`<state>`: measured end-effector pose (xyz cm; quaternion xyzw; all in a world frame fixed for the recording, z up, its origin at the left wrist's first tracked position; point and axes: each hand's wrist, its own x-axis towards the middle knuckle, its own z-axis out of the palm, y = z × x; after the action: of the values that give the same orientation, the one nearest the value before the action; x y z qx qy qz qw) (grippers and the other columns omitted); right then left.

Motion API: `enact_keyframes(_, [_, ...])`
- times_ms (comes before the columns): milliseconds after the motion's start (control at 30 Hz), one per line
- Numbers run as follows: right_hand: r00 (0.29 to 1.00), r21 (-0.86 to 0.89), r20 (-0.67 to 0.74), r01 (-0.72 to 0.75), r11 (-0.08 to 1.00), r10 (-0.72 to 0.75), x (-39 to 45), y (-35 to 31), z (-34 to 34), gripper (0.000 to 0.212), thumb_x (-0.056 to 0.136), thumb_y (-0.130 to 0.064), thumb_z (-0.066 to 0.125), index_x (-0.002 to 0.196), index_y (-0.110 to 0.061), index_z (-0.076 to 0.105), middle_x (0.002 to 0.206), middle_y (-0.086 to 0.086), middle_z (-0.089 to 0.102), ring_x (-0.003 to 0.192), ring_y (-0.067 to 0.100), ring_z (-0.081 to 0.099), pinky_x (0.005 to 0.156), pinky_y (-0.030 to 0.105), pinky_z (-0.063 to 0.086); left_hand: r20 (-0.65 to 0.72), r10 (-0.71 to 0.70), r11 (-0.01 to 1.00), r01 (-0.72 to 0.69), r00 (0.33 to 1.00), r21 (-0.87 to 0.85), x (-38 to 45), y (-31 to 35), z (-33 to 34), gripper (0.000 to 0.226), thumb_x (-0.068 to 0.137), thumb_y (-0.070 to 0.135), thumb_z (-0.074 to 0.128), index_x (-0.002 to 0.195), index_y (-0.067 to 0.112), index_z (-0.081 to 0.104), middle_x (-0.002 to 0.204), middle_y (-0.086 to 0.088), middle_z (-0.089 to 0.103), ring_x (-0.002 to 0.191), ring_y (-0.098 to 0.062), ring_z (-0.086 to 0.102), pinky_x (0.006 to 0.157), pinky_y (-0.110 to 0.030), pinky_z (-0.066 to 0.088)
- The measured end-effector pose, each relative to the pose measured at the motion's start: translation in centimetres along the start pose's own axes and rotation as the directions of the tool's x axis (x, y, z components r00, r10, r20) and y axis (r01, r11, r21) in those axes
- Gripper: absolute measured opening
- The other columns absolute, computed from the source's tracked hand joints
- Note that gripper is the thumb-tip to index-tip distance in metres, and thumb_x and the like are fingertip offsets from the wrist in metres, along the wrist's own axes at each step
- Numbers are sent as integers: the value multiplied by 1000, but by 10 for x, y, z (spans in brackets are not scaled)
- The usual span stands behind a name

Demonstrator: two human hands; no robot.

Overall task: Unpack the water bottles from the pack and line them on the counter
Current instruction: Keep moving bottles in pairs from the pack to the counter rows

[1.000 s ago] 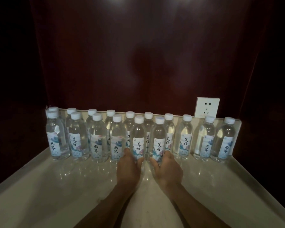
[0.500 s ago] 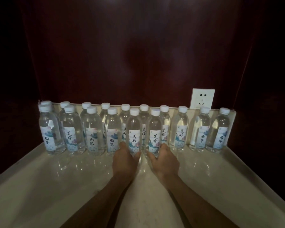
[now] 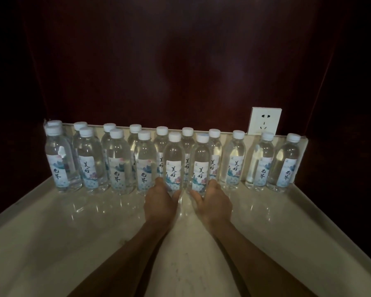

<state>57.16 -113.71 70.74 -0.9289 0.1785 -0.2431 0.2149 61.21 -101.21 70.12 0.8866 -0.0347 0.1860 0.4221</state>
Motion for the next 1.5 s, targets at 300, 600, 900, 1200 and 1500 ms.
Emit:
enact_keyframes(300, [1000, 9, 2, 25, 1000, -25, 1, 3, 3, 47, 95, -52, 54, 121, -13, 47, 119, 7, 62, 108, 30, 63, 81, 35, 47, 11, -22, 1000, 22, 1000, -8, -1, 3, -1, 46, 86, 36, 76, 114, 13, 48, 95, -9, 72, 88, -28, 71, 77, -42, 59])
enact_keyframes(600, [1000, 3, 0, 31, 1000, -31, 0, 3, 5, 48, 95, -53, 52, 121, -13, 47, 117, 6, 62, 104, 28, 64, 79, 35, 48, 13, -31, 1000, 31, 999, 1, -3, 4, -2, 46, 89, 35, 73, 120, 12, 49, 100, -6, 72, 90, -23, 71, 69, -28, 48])
enact_keyframes(900, [1000, 31, -12, 10, 999, -10, 4, 2, 7, 49, 92, -55, 56, 118, -13, 49, 116, 7, 63, 103, 29, 65, 80, 37, 50, 14, -34, 999, 34, 999, -2, -5, 7, -5, 34, 89, 28, 74, 109, 14, 50, 100, -6, 72, 90, -22, 70, 69, -25, 45])
enact_keyframes(1200, [999, 176, -15, -37, 984, 40, 2, -1, 3, 66, 84, -63, 62, 122, -9, 51, 118, 9, 59, 101, 29, 64, 82, 37, 53, 4, -6, 999, 6, 1000, -49, -14, 9, -8, 54, 86, 36, 75, 125, 12, 48, 108, -4, 72, 89, -22, 72, 77, -35, 57])
enact_keyframes(1500, [988, 422, 148, -112, 900, 53, -10, 2, -17, 56, 86, -39, 71, 126, -5, 51, 123, 15, 55, 113, 34, 60, 95, 42, 51, 96, 58, 998, -55, 994, -25, -37, 19, -30, 55, 89, 34, 72, 132, 8, 49, 106, -12, 70, 95, -28, 68, 83, -36, 53])
